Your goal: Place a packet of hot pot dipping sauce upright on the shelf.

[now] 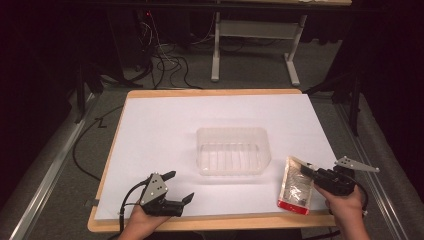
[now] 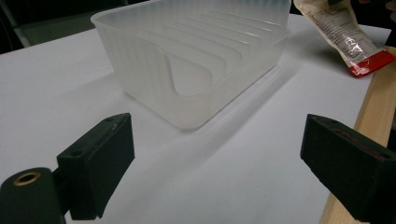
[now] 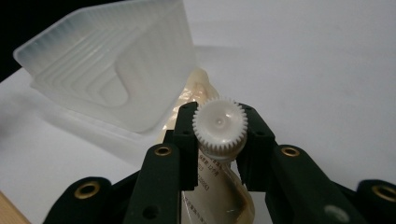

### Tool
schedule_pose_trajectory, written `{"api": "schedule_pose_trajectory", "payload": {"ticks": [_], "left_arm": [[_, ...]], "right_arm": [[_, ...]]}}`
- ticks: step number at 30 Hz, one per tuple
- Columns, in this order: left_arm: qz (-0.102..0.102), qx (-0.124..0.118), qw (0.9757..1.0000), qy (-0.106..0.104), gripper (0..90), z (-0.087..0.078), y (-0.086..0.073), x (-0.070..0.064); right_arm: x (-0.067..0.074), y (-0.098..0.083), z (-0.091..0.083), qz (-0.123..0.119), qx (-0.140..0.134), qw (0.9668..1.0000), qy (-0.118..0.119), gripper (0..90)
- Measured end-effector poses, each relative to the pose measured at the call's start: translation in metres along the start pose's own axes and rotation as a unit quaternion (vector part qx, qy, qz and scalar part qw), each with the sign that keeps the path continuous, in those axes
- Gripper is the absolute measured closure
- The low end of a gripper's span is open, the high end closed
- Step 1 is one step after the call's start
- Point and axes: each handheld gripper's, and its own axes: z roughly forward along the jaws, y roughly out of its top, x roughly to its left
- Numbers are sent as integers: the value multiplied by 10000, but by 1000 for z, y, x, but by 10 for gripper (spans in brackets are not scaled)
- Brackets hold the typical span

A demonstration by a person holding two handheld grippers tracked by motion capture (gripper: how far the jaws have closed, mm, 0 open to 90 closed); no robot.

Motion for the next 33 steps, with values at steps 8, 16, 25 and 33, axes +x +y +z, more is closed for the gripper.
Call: {"api": "schedule_pose_trajectory", "payload": {"ticks": [8, 16, 25, 33], "left_arm": [[-7, 2, 10000, -6, 105, 0, 0, 0], [-5, 6, 10000, -8, 106, -1, 0, 0], [-2, 18, 10000, -2, 107, -2, -1, 0], [31, 46, 10000, -27, 107, 0, -1, -1]], "right_arm": [[29, 15, -13, -456, -549, 9974, 96, 735], [50, 27, -24, -740, -1233, 9896, -102, 736], [37, 21, -8, -454, -1643, 9846, -377, 734], [38, 16, -17, -537, -1570, 9839, -667, 731]]}}
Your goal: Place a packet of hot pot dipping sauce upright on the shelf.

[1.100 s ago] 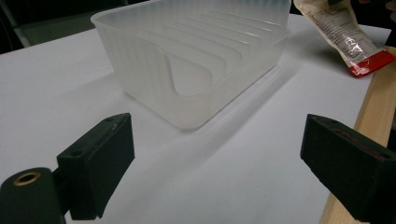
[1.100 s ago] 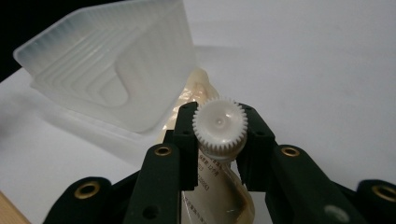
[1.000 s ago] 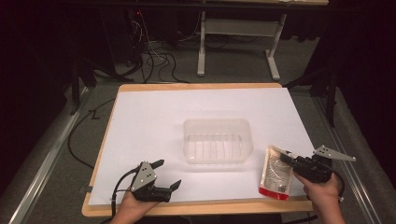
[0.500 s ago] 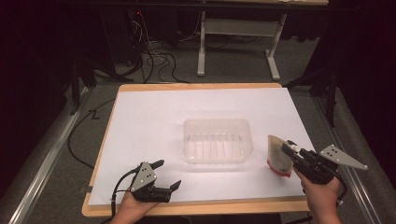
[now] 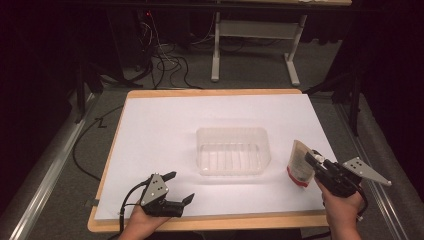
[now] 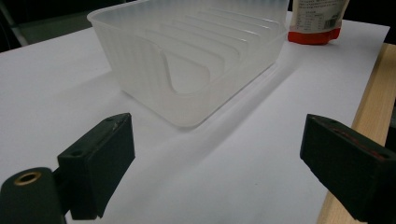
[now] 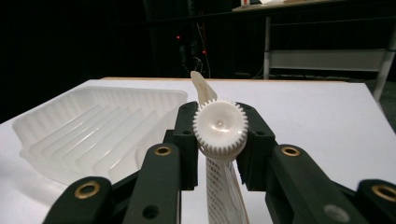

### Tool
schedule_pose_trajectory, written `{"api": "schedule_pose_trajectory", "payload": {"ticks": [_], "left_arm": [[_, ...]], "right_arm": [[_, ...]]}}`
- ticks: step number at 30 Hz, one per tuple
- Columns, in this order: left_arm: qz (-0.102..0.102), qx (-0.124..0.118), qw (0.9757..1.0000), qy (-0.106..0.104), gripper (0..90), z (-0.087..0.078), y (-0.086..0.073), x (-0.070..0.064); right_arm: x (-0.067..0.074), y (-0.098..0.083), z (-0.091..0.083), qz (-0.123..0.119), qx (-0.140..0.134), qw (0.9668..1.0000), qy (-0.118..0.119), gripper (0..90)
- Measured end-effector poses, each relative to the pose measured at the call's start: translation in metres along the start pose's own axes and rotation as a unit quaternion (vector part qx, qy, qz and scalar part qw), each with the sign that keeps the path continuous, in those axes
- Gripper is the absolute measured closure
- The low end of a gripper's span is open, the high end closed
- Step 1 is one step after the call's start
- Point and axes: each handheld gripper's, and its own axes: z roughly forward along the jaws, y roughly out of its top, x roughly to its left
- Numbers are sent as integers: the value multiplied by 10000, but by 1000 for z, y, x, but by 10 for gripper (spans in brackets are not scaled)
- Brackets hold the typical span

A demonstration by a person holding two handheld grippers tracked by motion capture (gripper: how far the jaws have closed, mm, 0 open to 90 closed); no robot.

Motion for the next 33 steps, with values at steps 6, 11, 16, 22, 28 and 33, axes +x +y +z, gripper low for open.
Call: {"api": "schedule_pose_trajectory", "payload": {"ticks": [6, 11, 16, 22, 28, 33], "left_arm": [[-3, 1, 10000, -16, 107, 0, 0, 1], [15, -2, 10000, -19, 106, 1, 0, 0], [16, 3, 10000, -23, 107, 1, 0, 0], [23, -13, 10000, -32, 107, 2, 1, 0], [36, -10, 10000, -53, 108, 3, 1, 0], [49, 1, 10000, -68, 108, 4, 2, -1]], "right_arm": [[-10, -3, -6, 47, 6, 9998, -188, 727], [-15, -5, -10, 52, -21, 9999, -163, 718], [-19, -9, -9, 25, 85, 9998, -156, 628], [-17, -14, -7, -202, 325, 9993, -29, 516], [-25, -32, 2, -149, 874, 9960, 136, 500], [-26, -39, 5, -210, 1058, 9939, 218, 560]]}}
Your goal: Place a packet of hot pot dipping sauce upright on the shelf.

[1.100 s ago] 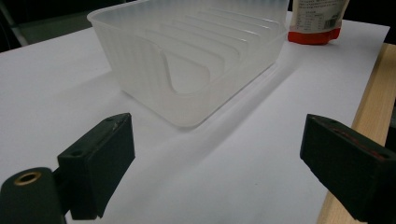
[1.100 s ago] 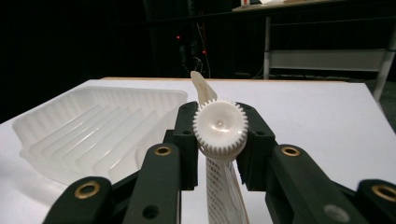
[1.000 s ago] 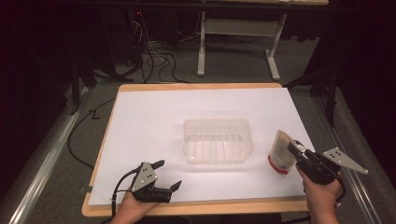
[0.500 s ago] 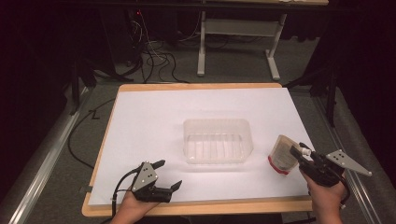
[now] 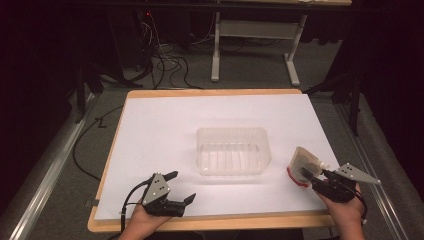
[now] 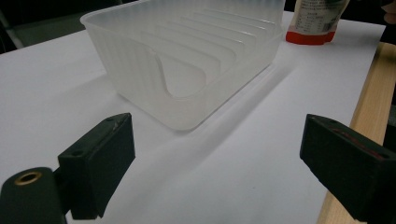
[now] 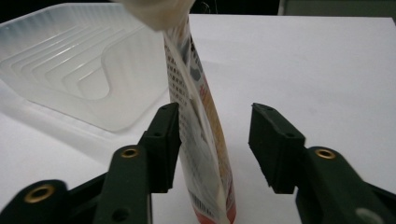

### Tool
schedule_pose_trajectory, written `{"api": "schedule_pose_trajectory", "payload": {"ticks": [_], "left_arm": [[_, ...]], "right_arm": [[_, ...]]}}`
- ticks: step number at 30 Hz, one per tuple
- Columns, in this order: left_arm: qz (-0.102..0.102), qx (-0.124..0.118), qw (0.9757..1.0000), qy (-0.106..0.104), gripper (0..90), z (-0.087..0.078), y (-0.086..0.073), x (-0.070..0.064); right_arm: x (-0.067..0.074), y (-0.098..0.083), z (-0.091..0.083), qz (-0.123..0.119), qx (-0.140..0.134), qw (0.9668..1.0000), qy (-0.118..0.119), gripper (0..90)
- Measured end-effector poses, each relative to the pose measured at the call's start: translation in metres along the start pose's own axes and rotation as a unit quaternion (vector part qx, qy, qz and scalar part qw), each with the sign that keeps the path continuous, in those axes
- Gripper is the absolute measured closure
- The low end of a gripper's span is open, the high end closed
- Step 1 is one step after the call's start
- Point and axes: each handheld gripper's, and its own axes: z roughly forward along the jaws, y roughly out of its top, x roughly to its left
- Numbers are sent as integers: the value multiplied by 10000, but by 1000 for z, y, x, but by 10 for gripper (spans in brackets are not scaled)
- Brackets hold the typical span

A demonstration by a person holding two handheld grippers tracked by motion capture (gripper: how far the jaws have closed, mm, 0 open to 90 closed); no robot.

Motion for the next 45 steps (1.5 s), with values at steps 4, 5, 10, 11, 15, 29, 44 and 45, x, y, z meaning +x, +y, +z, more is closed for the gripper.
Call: {"api": "schedule_pose_trajectory", "payload": {"ticks": [4, 5, 10, 11, 15, 29, 44, 45], "left_arm": [[20, 20, 10000, -18, 110, 2, 0, -1], [20, 20, 10000, -18, 109, 2, 0, -1], [28, 30, 10000, -32, 110, 3, 0, -1], [31, 27, 10000, -31, 110, 3, 1, -1], [16, 8, 10000, -21, 110, 2, 0, 0], [-6, -16, 10000, 31, 111, -2, 0, 2], [-3, -39, 10000, 67, 111, -2, 0, 2], [2, -41, 10000, 73, 111, -2, 0, 2]], "right_arm": [[2, 1, -3, -30, -53, 9999, 96, 774], [2, 1, -3, -30, -53, 9999, 96, 774], [8, 5, -2, -18, 5, 9999, 123, 885], [12, 8, 0, 87, 49, 9999, 102, 892], [17, 12, 0, 270, -35, 9994, 202, 895], [50, 30, -8, 292, -320, 9983, 391, 900], [71, 35, -6, 128, -271, 9975, 632, 900], [74, 35, -5, 90, -236, 9973, 686, 900]]}}
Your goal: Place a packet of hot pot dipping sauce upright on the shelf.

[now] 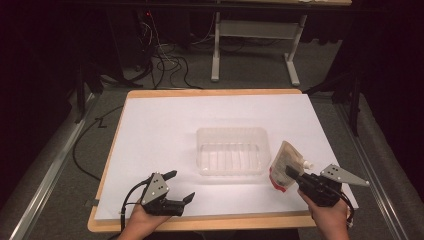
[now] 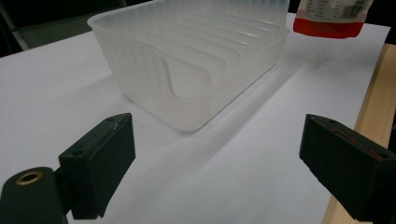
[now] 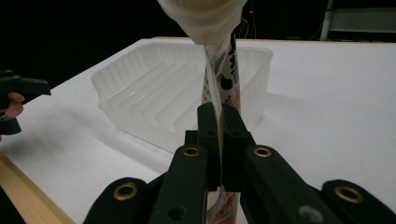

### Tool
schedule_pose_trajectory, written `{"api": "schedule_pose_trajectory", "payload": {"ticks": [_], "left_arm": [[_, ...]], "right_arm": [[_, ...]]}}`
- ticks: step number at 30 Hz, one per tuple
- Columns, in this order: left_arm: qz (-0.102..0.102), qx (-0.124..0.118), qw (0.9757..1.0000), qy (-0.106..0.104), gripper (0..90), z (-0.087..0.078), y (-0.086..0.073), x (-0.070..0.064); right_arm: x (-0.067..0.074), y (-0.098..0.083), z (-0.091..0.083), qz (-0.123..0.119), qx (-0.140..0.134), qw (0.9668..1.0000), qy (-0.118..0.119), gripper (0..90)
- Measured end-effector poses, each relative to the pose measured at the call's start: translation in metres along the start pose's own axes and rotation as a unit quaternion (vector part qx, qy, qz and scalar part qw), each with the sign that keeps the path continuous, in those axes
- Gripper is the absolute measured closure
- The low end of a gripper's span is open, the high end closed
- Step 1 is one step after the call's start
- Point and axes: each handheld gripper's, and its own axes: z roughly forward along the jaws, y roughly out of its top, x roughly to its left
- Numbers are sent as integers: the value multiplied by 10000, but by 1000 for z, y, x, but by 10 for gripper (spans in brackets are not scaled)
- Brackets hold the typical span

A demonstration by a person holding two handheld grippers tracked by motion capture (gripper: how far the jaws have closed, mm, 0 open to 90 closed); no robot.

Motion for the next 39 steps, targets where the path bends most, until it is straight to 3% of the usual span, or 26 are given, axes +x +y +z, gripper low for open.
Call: {"api": "schedule_pose_trajectory", "payload": {"ticks": [20, 26, 39], "left_arm": [[-5, 2, 10000, 82, 111, -5, -2, 1], [-46, -17, 9998, 173, 111, -11, -4, 2], [-66, -65, 9999, 123, 111, -13, -4, 3]], "right_arm": [[28, 6, 14, -141, -82, 9990, 409, 900], [41, 14, 25, -103, -142, 9983, 562, 900], [64, 25, 56, -57, -37, 9982, 591, 900]]}}
